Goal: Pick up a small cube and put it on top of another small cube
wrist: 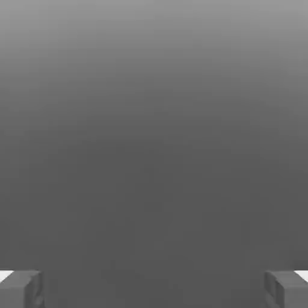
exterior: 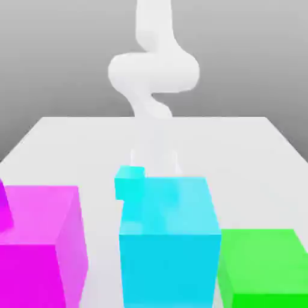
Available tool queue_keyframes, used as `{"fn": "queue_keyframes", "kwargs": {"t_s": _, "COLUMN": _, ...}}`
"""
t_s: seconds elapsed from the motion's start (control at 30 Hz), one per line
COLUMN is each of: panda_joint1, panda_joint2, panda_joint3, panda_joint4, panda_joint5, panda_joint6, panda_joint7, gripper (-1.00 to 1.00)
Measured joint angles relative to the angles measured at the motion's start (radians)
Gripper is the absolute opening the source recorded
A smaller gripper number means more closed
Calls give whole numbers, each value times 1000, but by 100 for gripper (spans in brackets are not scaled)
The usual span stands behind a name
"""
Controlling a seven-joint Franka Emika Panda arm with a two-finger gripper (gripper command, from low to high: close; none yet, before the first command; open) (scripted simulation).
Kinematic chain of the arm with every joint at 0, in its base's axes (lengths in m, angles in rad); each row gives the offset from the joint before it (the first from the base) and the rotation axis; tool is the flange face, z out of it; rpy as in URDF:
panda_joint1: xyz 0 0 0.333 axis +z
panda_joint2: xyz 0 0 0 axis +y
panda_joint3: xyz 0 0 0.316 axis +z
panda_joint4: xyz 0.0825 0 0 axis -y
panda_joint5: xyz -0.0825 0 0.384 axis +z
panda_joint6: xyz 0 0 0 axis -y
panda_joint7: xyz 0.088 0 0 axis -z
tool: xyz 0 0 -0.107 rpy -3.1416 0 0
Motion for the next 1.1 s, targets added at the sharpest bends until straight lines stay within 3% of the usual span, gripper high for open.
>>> {"fn": "queue_keyframes", "kwargs": {"t_s": 0.47, "panda_joint1": -267, "panda_joint2": 479, "panda_joint3": -263, "panda_joint4": -168, "panda_joint5": -28, "panda_joint6": 286, "panda_joint7": 76, "gripper": 0}}
{"fn": "queue_keyframes", "kwargs": {"t_s": 0.67, "panda_joint1": -356, "panda_joint2": 704, "panda_joint3": -384, "panda_joint4": -262, "panda_joint5": 92, "panda_joint6": 417, "panda_joint7": 33, "gripper": 0}}
{"fn": "queue_keyframes", "kwargs": {"t_s": 0.8, "panda_joint1": -364, "panda_joint2": 821, "panda_joint3": -375, "panda_joint4": -356, "panda_joint5": 212, "panda_joint6": 476, "panda_joint7": 20, "gripper": 0}}
{"fn": "queue_keyframes", "kwargs": {"t_s": 0.93, "panda_joint1": -290, "panda_joint2": 795, "panda_joint3": -353, "panda_joint4": -497, "panda_joint5": 156, "panda_joint6": 505, "panda_joint7": 184, "gripper": 0}}
{"fn": "queue_keyframes", "kwargs": {"t_s": 1.03, "panda_joint1": -256, "panda_joint2": 749, "panda_joint3": -360, "panda_joint4": -606, "panda_joint5": 35, "panda_joint6": 560, "panda_joint7": 339, "gripper": 0}}
{"fn": "queue_keyframes", "kwargs": {"t_s": 1.1, "panda_joint1": -325, "panda_joint2": 753, "panda_joint3": -375, "panda_joint4": -645, "panda_joint5": -3, "panda_joint6": 611, "panda_joint7": 390, "gripper": 0}}
